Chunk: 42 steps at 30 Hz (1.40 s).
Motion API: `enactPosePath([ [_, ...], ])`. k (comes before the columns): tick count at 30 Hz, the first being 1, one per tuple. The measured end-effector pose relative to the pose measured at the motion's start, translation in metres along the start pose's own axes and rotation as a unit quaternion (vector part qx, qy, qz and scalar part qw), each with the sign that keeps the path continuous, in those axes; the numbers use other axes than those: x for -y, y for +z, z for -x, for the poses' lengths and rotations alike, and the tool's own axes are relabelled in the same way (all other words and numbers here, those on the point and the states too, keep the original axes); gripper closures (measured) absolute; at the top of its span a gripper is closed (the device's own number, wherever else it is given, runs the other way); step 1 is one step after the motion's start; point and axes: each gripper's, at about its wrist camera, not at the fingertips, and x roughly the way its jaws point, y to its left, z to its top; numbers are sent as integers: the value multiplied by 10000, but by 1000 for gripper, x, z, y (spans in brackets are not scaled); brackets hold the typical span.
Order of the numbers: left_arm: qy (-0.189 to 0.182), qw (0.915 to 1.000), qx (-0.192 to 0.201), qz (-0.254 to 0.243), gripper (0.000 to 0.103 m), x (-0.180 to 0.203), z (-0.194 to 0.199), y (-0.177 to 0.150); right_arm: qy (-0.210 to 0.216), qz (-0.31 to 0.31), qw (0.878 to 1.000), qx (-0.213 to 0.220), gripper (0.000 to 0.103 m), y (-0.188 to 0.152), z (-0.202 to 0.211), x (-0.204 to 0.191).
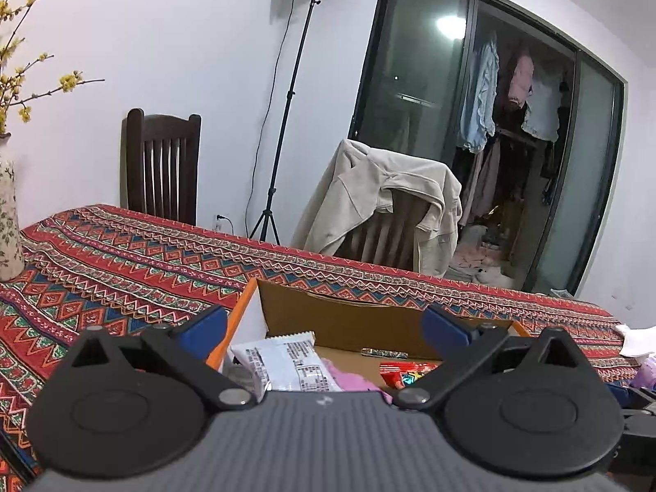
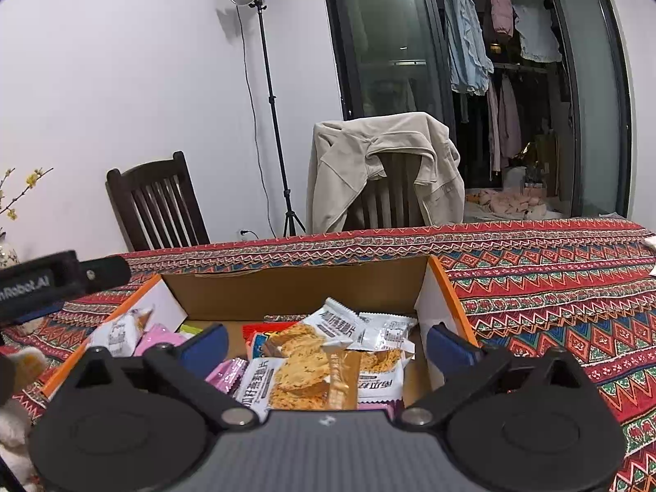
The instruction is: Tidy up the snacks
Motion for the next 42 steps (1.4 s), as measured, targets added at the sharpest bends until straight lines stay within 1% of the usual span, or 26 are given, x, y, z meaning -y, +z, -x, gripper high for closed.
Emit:
enactPosePath([
  [7, 69, 9999, 70, -101, 0, 7, 14, 9, -20, 42, 9999, 145, 0, 2, 12, -4],
  [9, 64, 9999, 113, -103, 0, 9, 24, 15, -115, 92, 9997, 213, 0, 5, 23, -8],
  [12, -48, 9998, 173, -126, 0, 9, 45, 21, -114, 96, 9994, 326, 0, 10, 44, -11],
  [15, -91, 9997, 87, -208, 0, 6, 63, 24, -36, 80, 9992, 384, 0, 12, 66, -12],
  [18, -175, 9996, 58, -227, 0, -2, 84, 22, -78, 233, 9989, 400, 0, 5, 89, -15],
  [23, -254, 9990, 29, -353, 0, -16, 119, 2, -23, 309, 9989, 355, 0, -15, 125, -12],
  [28, -192, 9980, -77, -589, 0, -26, 145, -31, 139, 347, 9992, 157, 0, -45, 151, -9],
  [31, -233, 9967, -229, -738, 0, -30, 150, -49, 216, 370, 9991, -15, 0, -63, 159, -10],
  [35, -251, 9962, -483, -686, 0, -39, 151, -68, 257, 365, 9987, -236, 0, -83, 162, -13],
  [38, -275, 9956, -616, -653, 0, -41, 155, -79, 271, 326, 9985, -357, 0, -93, 162, -14],
  [42, -291, 9946, -722, -683, 0, -42, 157, -91, 254, 271, 9985, -398, 0, -98, 164, -14],
])
